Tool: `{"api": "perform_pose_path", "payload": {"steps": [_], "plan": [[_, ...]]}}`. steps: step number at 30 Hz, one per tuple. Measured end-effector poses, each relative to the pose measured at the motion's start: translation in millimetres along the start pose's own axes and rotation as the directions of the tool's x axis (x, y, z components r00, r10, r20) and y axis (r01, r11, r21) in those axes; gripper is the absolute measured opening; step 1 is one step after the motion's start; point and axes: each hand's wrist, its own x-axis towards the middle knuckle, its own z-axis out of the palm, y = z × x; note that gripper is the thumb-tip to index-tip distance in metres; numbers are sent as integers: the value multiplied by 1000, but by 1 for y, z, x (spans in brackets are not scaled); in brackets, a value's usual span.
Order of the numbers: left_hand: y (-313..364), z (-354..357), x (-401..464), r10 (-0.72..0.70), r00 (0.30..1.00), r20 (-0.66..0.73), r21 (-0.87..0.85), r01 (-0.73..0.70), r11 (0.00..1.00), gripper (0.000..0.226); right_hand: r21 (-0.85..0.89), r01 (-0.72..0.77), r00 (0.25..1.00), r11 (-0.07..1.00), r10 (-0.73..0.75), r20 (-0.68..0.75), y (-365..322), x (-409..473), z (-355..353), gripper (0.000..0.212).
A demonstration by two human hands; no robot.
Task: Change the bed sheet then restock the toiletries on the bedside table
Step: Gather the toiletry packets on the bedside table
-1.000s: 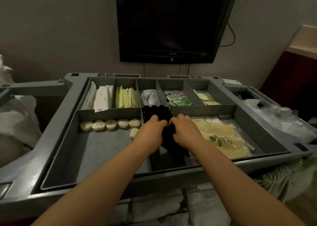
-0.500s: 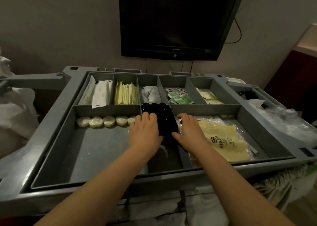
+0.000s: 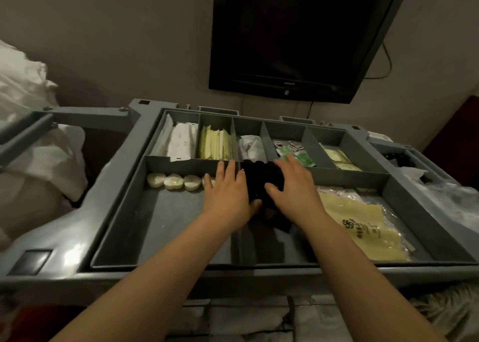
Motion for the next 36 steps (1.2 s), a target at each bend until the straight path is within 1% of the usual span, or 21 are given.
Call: {"api": "perform_pose_path", "payload": {"steps": [3,5,6,8,10,12,13,15,17,19,21,23,25,27,30,33,36], "plan": [[-43,-30,-12,-61,997,-55,66,65,996,59,-16,137,991,990,-137,7,-58,6,5,57],[-87,-56,-28,-139,982,-130,73,149,986,53,-11,233,972,972,-233,0,-110,9,15,55],[-114,-71,-41,-197,964,-180,74,213,974,51,4,284,959,959,-284,2,-140,9,23,53],[-174,-101,-79,-311,906,-287,94,350,932,47,40,410,911,911,-411,33,-212,4,40,49],[-239,-126,-136,-415,840,-349,106,476,873,43,98,548,829,831,-555,68,-296,-11,61,44],[-300,-142,-206,-551,762,-339,92,610,787,40,207,657,726,725,-682,85,-386,-39,82,43],[-327,-147,-243,-629,712,-312,85,680,728,39,264,698,670,666,-737,87,-430,-57,91,43],[-372,-156,-316,-770,585,-255,81,806,586,38,348,769,545,535,-835,78,-513,-98,112,42],[-410,-164,-383,-855,466,-230,59,883,465,38,413,811,428,415,-902,66,-579,-144,136,40],[-442,-180,-436,-900,353,-255,12,932,362,39,449,834,309,321,-946,102,-627,-185,163,39],[-477,-202,-474,-914,260,-310,-17,960,279,42,474,838,207,273,-960,187,-664,-220,197,38],[-504,-223,-488,-915,207,-346,-43,971,236,47,483,829,155,280,-946,283,-682,-236,226,38],[-536,-242,-496,-920,157,-358,-72,978,194,45,474,833,114,285,-927,358,-705,-241,254,38],[-573,-253,-499,-928,126,-351,-81,983,164,41,471,836,91,282,-917,388,-732,-236,275,38],[-624,-256,-500,-943,86,-320,-109,986,127,40,484,838,58,252,-923,380,-785,-223,298,38],[-668,-248,-509,-955,25,-294,-142,987,69,39,485,856,0,182,-936,352,-852,-214,307,37],[-712,-236,-527,-974,-29,-225,-174,985,11,39,499,858,-50,123,-946,319,-918,-218,312,37]]}}
